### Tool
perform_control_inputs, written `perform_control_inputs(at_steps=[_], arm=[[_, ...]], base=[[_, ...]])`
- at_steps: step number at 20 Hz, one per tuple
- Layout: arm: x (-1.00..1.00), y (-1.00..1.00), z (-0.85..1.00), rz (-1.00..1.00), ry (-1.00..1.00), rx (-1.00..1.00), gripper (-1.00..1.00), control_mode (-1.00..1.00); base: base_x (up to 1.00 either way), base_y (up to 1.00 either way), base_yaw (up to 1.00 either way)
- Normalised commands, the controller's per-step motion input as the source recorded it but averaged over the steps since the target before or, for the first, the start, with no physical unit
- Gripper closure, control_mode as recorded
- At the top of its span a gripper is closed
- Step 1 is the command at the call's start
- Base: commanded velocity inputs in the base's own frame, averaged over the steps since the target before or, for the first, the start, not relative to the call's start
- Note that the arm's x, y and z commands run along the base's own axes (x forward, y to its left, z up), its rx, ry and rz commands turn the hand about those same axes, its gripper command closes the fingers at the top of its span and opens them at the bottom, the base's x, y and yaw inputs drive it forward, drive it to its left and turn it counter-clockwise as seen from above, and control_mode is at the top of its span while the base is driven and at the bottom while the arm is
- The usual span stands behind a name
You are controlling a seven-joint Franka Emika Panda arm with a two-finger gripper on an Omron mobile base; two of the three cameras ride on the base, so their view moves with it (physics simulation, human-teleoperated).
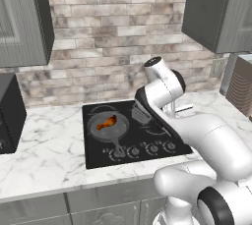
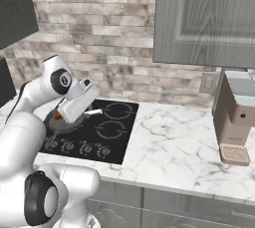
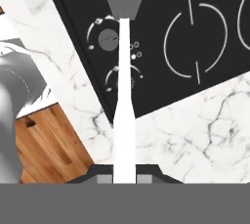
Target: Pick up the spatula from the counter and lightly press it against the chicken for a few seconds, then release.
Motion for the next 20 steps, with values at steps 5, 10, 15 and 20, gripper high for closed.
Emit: perform_control_inputs(at_steps=[5, 10, 15, 20], arm=[[0.1, 0.26, 0.0, 0.06, 0.03, -0.09, 1.0, -1.0], [0.13, 0.23, 0.04, 0.04, 0.02, -0.08, 1.0, -1.0], [0.23, 0.18, 0.14, 0.03, 0.04, -0.06, 1.0, -1.0], [0.21, 0.2, 0.1, 0.01, 0.03, -0.07, 1.0, -1.0]], base=[[0.0, 0.0, 0.0], [0.0, 0.0, 0.0], [0.0, 0.0, 0.0], [0.0, 0.0, 0.0]])
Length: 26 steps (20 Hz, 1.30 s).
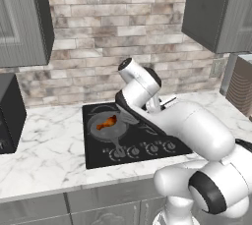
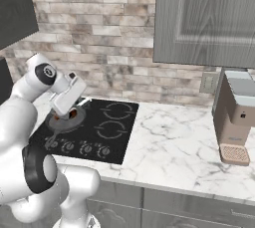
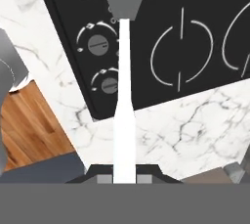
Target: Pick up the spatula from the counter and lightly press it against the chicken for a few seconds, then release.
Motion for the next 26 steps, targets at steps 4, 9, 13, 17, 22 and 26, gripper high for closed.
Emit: perform_control_inputs(at_steps=[4, 9, 13, 17, 22, 26], arm=[[0.28, 0.24, 0.0, 0.0, 0.05, -0.06, 1.0, -1.0], [0.38, 0.13, 0.0, 0.0, 0.07, -0.05, 1.0, -1.0], [0.48, 0.07, -0.03, 0.0, 0.09, -0.03, 1.0, -1.0], [0.25, 0.16, -0.02, 0.0, 0.05, -0.04, 1.0, -1.0], [0.13, 0.24, 0.0, 0.0, 0.04, -0.06, 1.0, -1.0], [0.14, 0.13, 0.0, 0.0, 0.03, -0.06, 1.0, -1.0]], base=[[0.0, 0.0, 0.0], [0.0, 0.0, 0.0], [0.0, 0.0, 0.0], [0.0, 0.0, 0.0], [0.0, 0.0, 0.0], [0.0, 0.0, 0.0]])
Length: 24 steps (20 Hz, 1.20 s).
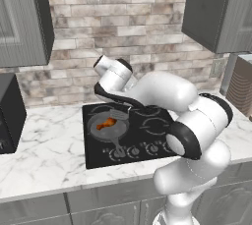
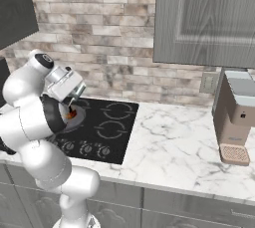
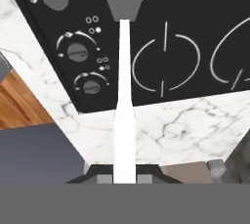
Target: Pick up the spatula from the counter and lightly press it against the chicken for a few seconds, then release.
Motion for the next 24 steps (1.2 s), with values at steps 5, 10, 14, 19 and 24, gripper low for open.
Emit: perform_control_inputs(at_steps=[5, 10, 14, 19, 24], arm=[[0.16, 0.07, -0.02, 0.0, 0.02, -0.07, 1.0, -1.0], [0.13, 0.1, -0.04, 0.0, 0.0, -0.07, 1.0, -1.0], [0.06, 0.08, -0.02, 0.0, 0.0, -0.06, 1.0, -1.0], [0.08, 0.06, -0.02, 0.0, 0.0, -0.04, 1.0, -1.0], [0.12, 0.03, -0.07, 0.0, 0.0, -0.03, 1.0, -1.0]], base=[[0.0, 0.0, 0.0], [0.0, 0.0, 0.0], [0.0, 0.0, 0.0], [0.0, 0.0, 0.0], [0.0, 0.0, 0.0]])
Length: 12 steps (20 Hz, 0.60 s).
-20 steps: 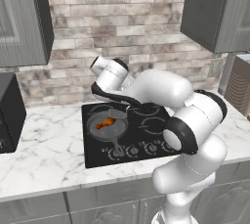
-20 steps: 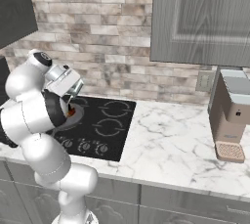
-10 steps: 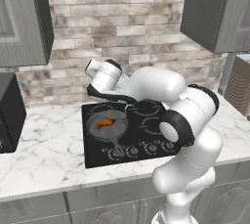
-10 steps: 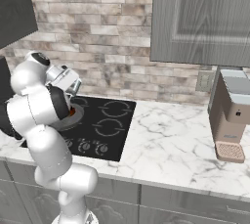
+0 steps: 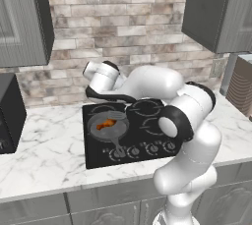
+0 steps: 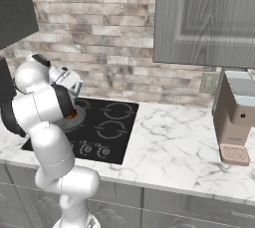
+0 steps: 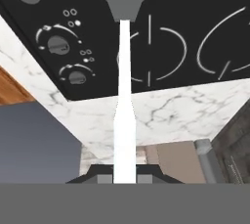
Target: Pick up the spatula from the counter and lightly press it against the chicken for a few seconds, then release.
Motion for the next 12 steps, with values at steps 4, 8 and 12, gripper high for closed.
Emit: perform_control_inputs(at_steps=[4, 8, 12], arm=[[0.09, 0.01, -0.09, 0.0, 0.0, -0.03, 1.0, -1.0], [0.11, 0.03, -0.1, 0.0, 0.01, -0.03, 1.0, -1.0], [0.15, 0.07, -0.11, 0.0, 0.02, -0.03, 1.0, -1.0]], base=[[0.0, 0.0, 0.0], [0.0, 0.0, 0.0], [0.0, 0.0, 0.0]])
